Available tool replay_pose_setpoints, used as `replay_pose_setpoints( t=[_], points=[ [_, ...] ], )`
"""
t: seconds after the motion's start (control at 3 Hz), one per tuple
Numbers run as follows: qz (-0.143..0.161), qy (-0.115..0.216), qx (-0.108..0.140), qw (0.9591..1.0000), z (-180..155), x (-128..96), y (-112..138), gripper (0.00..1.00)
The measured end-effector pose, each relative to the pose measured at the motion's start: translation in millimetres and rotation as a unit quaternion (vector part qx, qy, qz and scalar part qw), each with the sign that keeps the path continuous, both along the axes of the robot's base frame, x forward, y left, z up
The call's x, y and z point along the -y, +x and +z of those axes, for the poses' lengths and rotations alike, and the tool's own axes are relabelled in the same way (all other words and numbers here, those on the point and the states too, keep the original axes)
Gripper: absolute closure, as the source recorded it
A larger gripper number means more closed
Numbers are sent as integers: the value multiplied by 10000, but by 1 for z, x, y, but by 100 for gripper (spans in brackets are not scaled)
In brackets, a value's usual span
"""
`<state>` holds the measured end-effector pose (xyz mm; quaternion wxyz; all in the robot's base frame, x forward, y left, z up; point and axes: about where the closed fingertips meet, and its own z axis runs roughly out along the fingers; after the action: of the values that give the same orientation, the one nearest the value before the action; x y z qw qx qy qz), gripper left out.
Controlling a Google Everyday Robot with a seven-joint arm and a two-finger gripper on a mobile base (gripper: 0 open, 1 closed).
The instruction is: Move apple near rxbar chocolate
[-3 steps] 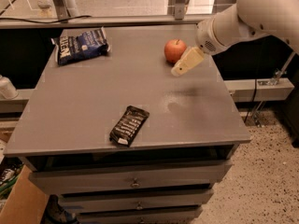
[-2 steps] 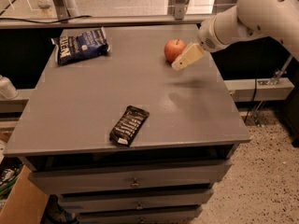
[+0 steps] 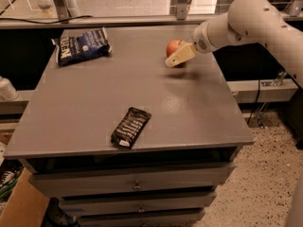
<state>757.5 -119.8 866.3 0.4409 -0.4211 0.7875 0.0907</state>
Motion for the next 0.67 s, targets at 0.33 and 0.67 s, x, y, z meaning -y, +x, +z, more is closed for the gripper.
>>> replay_pose_setpoints(
  t=[0.33, 0.67],
  points=[
    [-91, 253, -136, 9995, -15, -2, 5, 0],
    [-98, 449, -226, 9987, -26, -5, 5, 17]
  ],
)
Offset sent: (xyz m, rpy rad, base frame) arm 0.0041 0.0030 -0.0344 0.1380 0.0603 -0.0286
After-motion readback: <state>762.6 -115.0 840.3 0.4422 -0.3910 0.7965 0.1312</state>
